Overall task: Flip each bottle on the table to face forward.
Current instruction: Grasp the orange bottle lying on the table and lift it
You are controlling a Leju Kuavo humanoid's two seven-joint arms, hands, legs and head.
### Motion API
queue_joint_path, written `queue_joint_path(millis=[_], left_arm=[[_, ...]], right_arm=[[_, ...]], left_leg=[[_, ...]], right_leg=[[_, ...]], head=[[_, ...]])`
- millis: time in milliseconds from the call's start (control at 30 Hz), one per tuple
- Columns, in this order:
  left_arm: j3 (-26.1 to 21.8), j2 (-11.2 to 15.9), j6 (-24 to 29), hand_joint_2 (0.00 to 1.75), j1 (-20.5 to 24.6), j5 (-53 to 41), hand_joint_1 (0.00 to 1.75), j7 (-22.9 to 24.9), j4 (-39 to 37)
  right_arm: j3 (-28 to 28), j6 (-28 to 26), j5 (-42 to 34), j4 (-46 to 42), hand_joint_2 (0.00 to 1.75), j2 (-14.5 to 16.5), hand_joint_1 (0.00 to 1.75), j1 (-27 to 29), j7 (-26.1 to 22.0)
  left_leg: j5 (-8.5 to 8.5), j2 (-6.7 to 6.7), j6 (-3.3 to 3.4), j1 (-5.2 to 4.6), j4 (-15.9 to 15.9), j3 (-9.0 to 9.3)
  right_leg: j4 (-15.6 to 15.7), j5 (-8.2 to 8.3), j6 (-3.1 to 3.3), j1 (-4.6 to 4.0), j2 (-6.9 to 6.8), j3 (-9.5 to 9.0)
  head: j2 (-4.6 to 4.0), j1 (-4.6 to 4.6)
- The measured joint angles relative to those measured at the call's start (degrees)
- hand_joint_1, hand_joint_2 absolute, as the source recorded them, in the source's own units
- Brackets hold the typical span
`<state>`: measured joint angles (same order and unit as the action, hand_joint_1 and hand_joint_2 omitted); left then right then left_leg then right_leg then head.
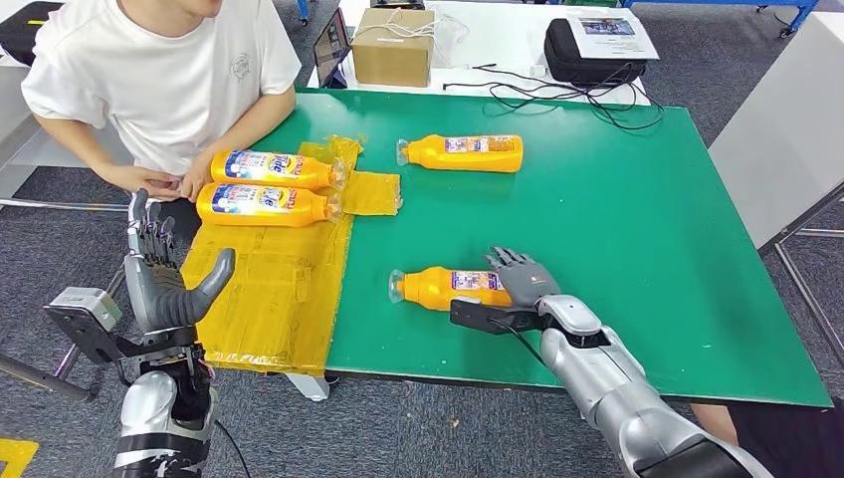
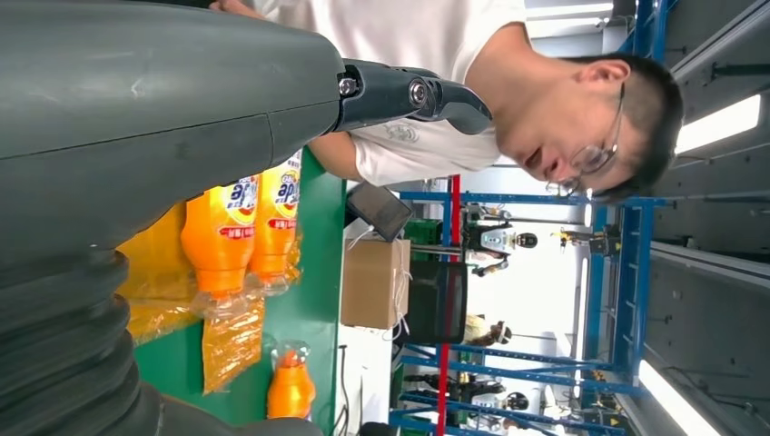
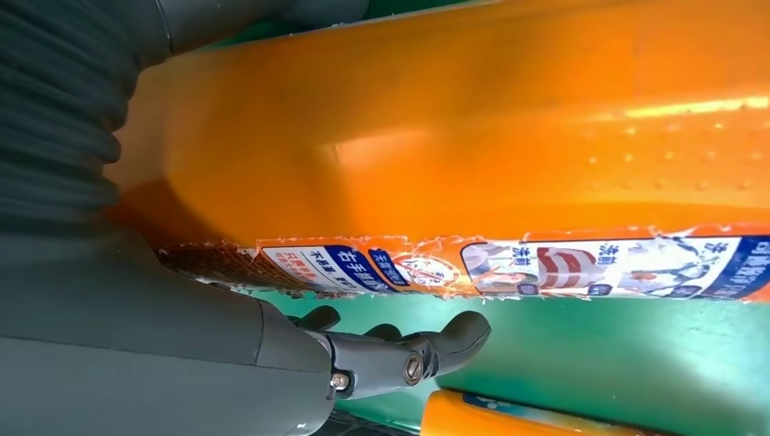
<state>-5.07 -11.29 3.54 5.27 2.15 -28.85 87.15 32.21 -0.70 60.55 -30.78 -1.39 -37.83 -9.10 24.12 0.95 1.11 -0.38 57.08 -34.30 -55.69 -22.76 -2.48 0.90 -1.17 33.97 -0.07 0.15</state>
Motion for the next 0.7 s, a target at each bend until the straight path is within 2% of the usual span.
queue_joint_path(millis=[100,167,233,267,333,567,700], left_arm=[[0.0,0.06,0.0,1.75,0.0,-0.03,0.0,0.0,-0.12],[0.0,0.1,0.0,1.75,0.0,-0.03,0.0,0.0,-0.14],[0.0,0.13,0.0,1.75,0.0,-0.02,0.0,0.0,-0.14],[0.0,0.14,0.0,1.75,0.0,-0.02,0.0,0.0,-0.14],[-0.01,0.17,0.02,1.75,0.0,-0.12,0.0,0.0,-0.15],[-0.34,0.39,0.1,1.75,-0.14,-0.98,0.0,-0.01,-0.16],[-0.72,0.6,-0.51,1.75,-0.1,-1.34,0.0,-0.01,-0.27]], right_arm=[[0.22,0.0,-0.01,0.57,1.75,0.07,0.24,-0.37,-0.01],[0.29,0.0,-0.01,0.85,1.75,0.14,0.86,-0.54,-0.01],[0.37,0.04,-0.01,1.06,1.75,0.21,1.61,-0.63,0.1],[0.46,0.21,0.02,1.18,1.75,0.24,1.69,-0.71,0.35],[0.86,1.12,0.19,1.65,1.75,0.3,1.75,-1.14,1.44],[3.62,6.84,0.92,4.44,1.75,0.68,1.75,-4.64,5.16],[3.9,10.8,-3.6,5.31,1.75,0.7,1.75,-5.98,2.37]], left_leg=[[0.0,0.0,0.0,0.0,0.0,0.0],[0.0,0.0,0.0,0.0,0.0,0.0],[0.0,0.0,0.0,0.0,0.0,0.0],[0.0,0.0,0.0,0.0,0.0,0.01],[0.0,0.0,0.0,0.0,0.0,0.01],[-0.02,-0.01,0.02,0.0,0.0,0.08],[-0.02,-0.01,0.02,0.0,0.01,0.1]], right_leg=[[0.0,0.0,0.0,0.0,0.0,0.0],[0.0,0.0,0.0,0.0,0.0,0.0],[0.0,0.0,0.0,0.0,0.0,0.0],[0.0,0.0,0.0,0.0,0.0,0.0],[0.0,0.0,0.0,0.0,0.0,-0.01],[0.0,0.0,0.0,0.0,-0.03,-0.09],[0.0,0.0,0.0,0.01,-0.03,-0.08]], head=[[0.0,0.0],[0.0,0.0],[0.0,0.0],[0.0,0.0],[0.0,-0.01],[0.0,-0.01],[0.0,-0.01]])
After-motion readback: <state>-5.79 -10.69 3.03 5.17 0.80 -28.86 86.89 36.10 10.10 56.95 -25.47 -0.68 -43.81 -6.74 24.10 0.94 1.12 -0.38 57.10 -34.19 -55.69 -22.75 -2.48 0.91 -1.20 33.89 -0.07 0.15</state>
